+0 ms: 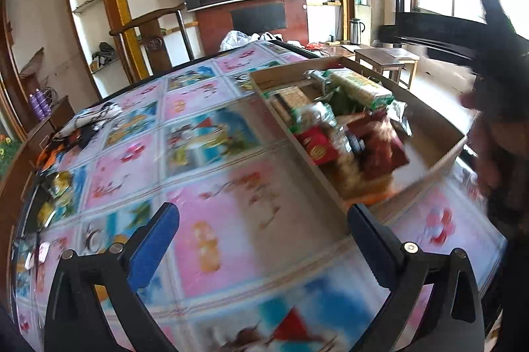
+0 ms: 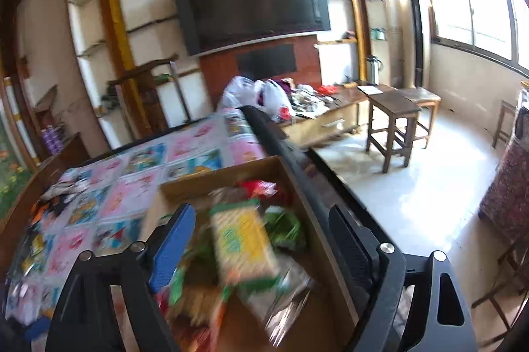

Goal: Organize snacks

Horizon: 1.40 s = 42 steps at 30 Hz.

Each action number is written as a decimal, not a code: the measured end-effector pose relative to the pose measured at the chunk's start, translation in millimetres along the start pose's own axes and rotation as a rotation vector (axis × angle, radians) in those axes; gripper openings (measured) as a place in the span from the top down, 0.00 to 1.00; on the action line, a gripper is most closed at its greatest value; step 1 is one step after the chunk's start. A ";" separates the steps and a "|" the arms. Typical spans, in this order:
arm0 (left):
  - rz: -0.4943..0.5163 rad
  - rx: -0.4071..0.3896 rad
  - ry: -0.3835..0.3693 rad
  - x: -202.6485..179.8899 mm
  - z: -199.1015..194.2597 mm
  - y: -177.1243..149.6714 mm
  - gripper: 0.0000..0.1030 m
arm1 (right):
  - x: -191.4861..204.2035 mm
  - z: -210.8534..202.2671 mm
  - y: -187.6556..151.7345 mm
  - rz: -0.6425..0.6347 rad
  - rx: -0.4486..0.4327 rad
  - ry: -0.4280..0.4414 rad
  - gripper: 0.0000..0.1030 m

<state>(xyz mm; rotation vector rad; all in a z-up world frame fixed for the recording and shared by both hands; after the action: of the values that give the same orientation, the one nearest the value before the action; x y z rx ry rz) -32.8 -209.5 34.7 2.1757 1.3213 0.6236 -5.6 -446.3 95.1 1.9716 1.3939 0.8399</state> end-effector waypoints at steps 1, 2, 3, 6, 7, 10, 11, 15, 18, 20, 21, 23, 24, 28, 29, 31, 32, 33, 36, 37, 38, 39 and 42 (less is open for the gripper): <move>-0.013 -0.015 0.012 5.6 -2.4 -5.2 0.01 | 6.2 -13.9 -10.7 -0.013 -0.017 0.000 0.13; -0.024 -0.027 0.025 10.4 -4.1 -9.5 0.01 | 11.1 -24.9 -20.1 -0.020 -0.035 0.005 0.10; -0.035 -0.037 0.033 14.8 -6.0 -13.5 0.01 | 17.5 -39.0 -33.1 -0.028 -0.061 0.007 0.05; -0.068 -0.065 0.071 28.5 -13.0 -15.5 0.01 | 32.7 -59.2 -61.6 -0.064 -0.101 -0.037 0.00; -0.072 -0.079 0.084 31.6 -15.8 -15.7 0.01 | 35.0 -61.8 -70.3 -0.069 -0.102 -0.051 0.00; -0.060 -0.104 0.138 33.6 -19.1 -13.5 0.01 | 41.6 -60.6 -90.3 -0.067 -0.052 -0.051 0.00; -0.053 -0.104 0.152 33.2 -19.7 -13.2 0.01 | 42.9 -60.0 -95.6 -0.063 -0.038 -0.051 0.00; -0.046 -0.133 0.148 32.6 -25.9 -12.8 0.01 | 46.9 -59.0 -106.9 -0.078 -0.020 -0.066 0.00; -0.043 -0.137 0.123 31.3 -26.8 -11.6 0.01 | 45.0 -57.7 -107.6 -0.077 -0.010 -0.074 0.00; -0.040 -0.126 0.116 30.4 -25.4 -10.8 0.01 | 44.7 -57.1 -108.3 -0.076 0.003 -0.081 0.00; -0.039 -0.119 0.118 29.8 -24.6 -10.6 0.01 | 44.1 -56.1 -108.6 -0.073 0.009 -0.087 0.00; -0.041 -0.100 0.135 29.3 -23.0 -9.8 0.01 | 43.2 -54.9 -108.9 -0.068 0.016 -0.098 0.00; -0.046 -0.096 0.139 30.1 -22.3 -9.7 0.01 | 42.9 -54.6 -108.7 -0.067 0.019 -0.101 0.00; -0.081 -0.049 0.130 37.4 -15.5 -9.5 0.01 | 43.2 -53.9 -107.6 -0.064 0.023 -0.114 0.00; -0.087 -0.038 0.130 38.7 -14.0 -9.5 0.01 | 43.3 -53.3 -107.3 -0.063 0.024 -0.118 0.00; -0.098 -0.022 0.130 41.2 -11.5 -9.4 0.01 | 43.1 -53.4 -108.4 -0.064 0.027 -0.128 0.00; -0.101 -0.016 0.131 41.9 -10.9 -9.6 0.01 | 43.6 -53.2 -109.0 -0.066 0.030 -0.129 0.00; -0.104 -0.009 0.134 42.6 -9.7 -9.7 0.01 | 44.1 -53.5 -109.5 -0.070 0.032 -0.129 0.00; -0.098 -0.001 0.142 41.6 -7.9 -9.9 0.01 | 47.5 -55.0 -111.2 -0.087 0.030 -0.132 0.00; -0.093 0.001 0.142 40.7 -7.8 -10.1 0.01 | 48.6 -55.1 -111.7 -0.091 0.029 -0.134 0.00; -0.087 0.003 0.144 39.5 -7.4 -10.1 0.01 | 50.2 -55.3 -111.9 -0.100 0.028 -0.137 0.00; -0.083 0.003 0.147 38.8 -7.2 -10.3 0.01 | 50.9 -55.0 -112.0 -0.104 0.030 -0.137 0.00; -0.078 0.005 0.151 37.6 -6.5 -10.1 0.01 | 52.0 -53.8 -112.2 -0.111 0.037 -0.137 0.00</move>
<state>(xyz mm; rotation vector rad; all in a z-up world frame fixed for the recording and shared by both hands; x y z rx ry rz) -27.8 -170.5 37.6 2.1044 1.4788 0.7667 -99.6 -359.1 53.2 1.9209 1.4337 0.6213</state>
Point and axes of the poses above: each gripper's, at about its wrist camera, not at the fingertips, and z roughly the way its jaws point, x to its left, y to its top, the point moved 2 cm from there along z, roughly the way its jaws point, and after that the axes turned 9 degrees about x, right-handed, at the moved point
